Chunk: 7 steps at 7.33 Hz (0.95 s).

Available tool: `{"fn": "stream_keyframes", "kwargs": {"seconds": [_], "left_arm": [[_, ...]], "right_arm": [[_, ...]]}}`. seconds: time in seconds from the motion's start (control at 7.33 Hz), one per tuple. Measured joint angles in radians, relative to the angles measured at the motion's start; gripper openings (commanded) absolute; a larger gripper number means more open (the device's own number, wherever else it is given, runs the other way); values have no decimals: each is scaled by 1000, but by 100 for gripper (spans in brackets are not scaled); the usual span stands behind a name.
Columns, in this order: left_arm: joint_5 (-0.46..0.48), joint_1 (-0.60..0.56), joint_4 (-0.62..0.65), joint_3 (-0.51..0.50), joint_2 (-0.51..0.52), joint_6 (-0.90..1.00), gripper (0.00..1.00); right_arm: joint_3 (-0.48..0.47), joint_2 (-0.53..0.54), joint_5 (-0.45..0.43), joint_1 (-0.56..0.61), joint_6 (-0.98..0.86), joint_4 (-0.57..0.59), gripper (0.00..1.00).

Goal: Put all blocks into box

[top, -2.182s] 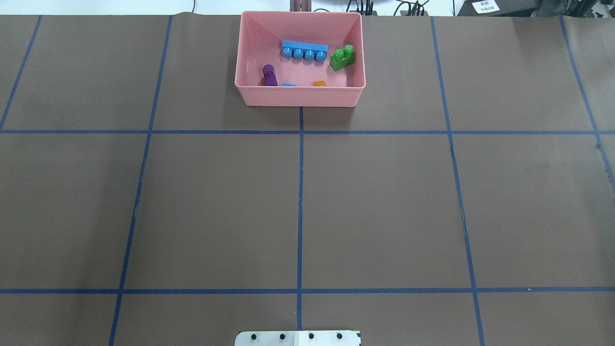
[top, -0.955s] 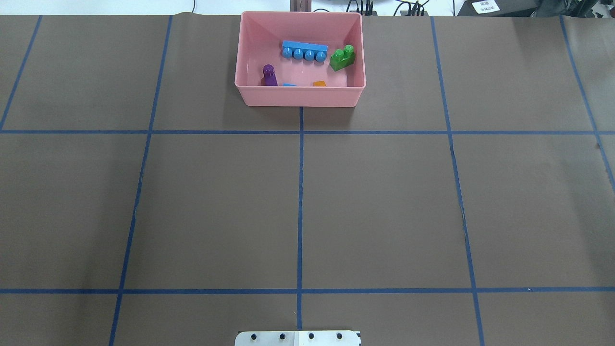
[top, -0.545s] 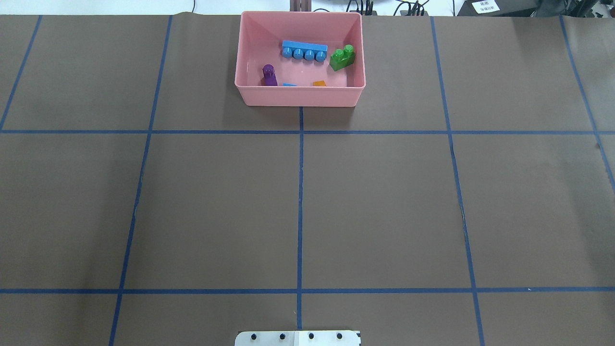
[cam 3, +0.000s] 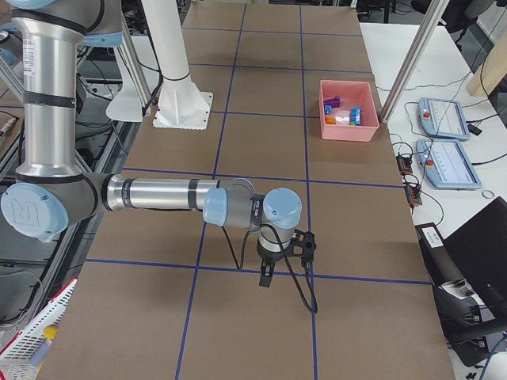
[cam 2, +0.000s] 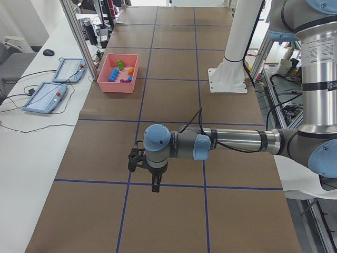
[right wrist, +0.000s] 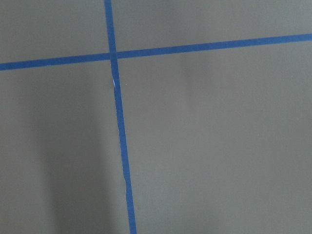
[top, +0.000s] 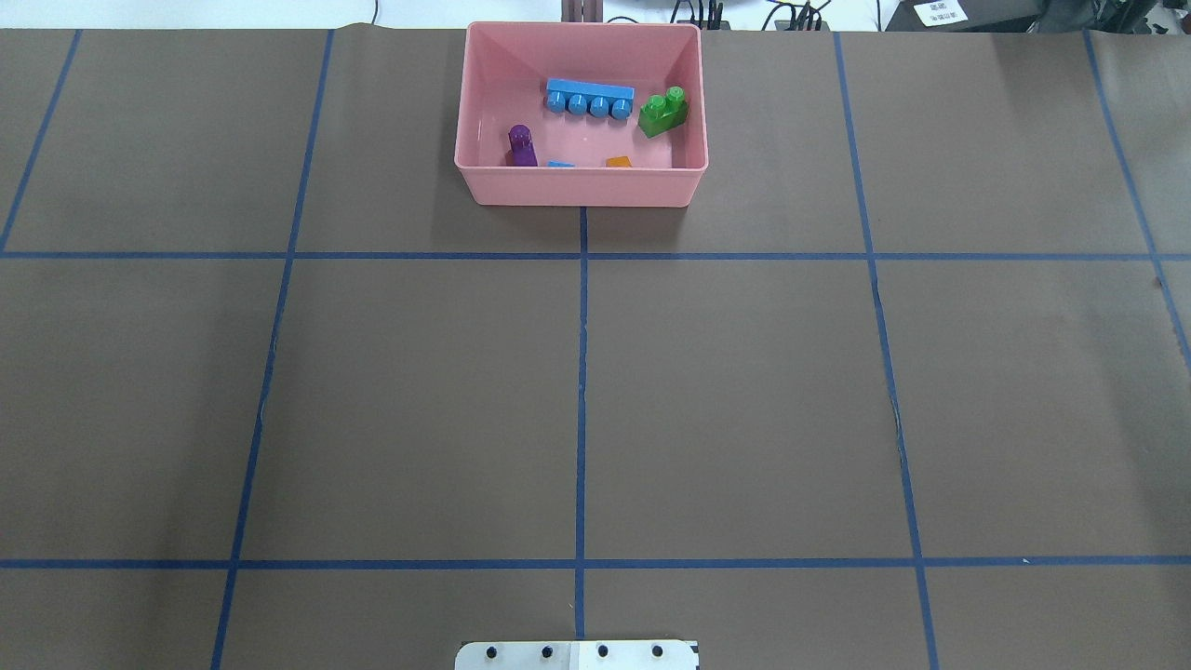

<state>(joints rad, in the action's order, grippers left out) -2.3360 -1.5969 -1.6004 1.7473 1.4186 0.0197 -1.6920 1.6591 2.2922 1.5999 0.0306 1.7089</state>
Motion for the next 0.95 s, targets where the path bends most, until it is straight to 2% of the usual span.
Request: {"fn": "stream_keyframes", "kwargs": {"seconds": [0.95], "left_arm": [[0, -1, 0, 14, -7, -1, 100]], "right_arm": [[1, 3, 35, 0, 0, -1, 100]]}}
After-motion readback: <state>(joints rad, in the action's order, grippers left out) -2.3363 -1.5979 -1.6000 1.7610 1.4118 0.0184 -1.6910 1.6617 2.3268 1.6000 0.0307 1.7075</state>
